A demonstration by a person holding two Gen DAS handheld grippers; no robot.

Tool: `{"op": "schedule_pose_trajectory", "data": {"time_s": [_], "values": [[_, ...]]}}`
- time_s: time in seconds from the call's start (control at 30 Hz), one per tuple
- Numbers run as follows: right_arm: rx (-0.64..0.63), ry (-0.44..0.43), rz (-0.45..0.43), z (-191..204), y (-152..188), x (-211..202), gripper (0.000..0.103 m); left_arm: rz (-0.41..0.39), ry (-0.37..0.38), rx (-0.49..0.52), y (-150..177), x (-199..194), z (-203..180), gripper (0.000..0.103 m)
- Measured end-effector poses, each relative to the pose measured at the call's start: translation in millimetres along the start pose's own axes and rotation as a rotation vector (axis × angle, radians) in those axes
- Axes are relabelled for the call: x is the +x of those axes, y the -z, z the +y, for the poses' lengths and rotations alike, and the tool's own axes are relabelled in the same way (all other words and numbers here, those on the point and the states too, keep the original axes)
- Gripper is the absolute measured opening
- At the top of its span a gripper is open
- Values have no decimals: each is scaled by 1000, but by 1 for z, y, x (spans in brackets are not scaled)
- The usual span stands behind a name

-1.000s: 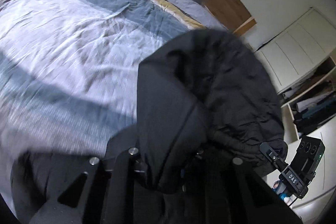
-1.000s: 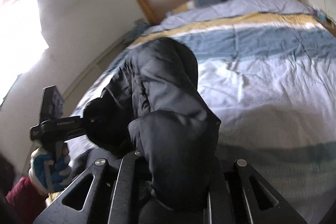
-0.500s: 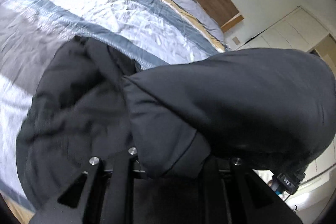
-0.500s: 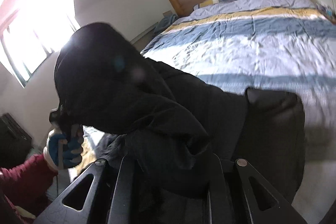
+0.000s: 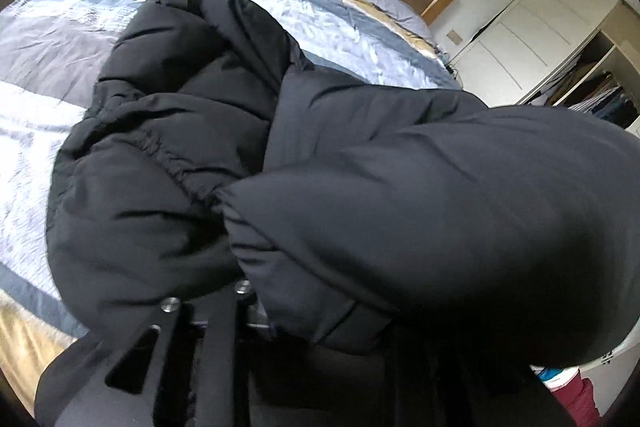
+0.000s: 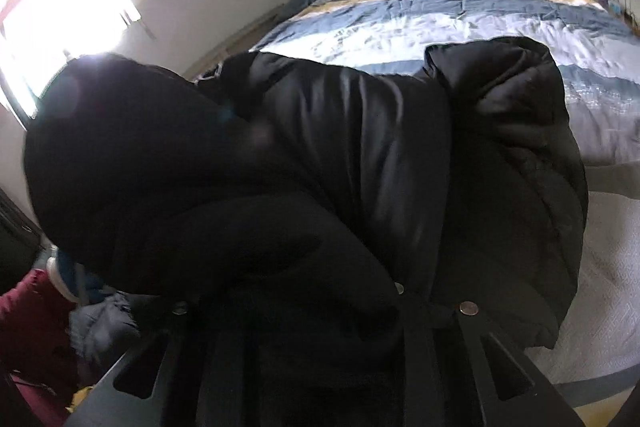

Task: Fold large clothes
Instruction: 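Fold the held coat over onto itself with both grippers and press it down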

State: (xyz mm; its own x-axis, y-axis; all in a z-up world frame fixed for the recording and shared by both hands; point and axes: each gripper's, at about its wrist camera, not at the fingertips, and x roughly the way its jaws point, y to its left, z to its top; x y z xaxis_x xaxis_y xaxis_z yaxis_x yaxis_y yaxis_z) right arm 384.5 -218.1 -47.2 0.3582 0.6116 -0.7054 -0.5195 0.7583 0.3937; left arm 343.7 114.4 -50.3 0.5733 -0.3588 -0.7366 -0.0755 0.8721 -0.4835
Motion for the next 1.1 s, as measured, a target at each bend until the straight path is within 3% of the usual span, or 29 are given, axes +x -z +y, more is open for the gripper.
{"op": "schedule_pose_trajectory", "data": {"time_s": [0.07,0.17,0.23,0.33,0.63,0.9,1.1], "values": [[-6,6,-3,0,0,1,27,23,-28,-6,8,-4,2,43],[-27,18,8,2,-3,2,34,57,-46,-27,22,-7,10,43],[-39,6,16,6,-3,1,47,53,-54,-39,31,-14,14,43],[-78,19,35,12,-3,0,57,45,-52,-67,43,-27,14,43],[-117,49,63,14,13,-20,62,48,-52,-51,67,-77,20,44],[-111,65,40,13,20,-77,62,-47,-7,-35,42,-130,13,44],[-131,45,-46,40,-17,-87,62,-90,11,-1,-11,-111,-18,46]]}}
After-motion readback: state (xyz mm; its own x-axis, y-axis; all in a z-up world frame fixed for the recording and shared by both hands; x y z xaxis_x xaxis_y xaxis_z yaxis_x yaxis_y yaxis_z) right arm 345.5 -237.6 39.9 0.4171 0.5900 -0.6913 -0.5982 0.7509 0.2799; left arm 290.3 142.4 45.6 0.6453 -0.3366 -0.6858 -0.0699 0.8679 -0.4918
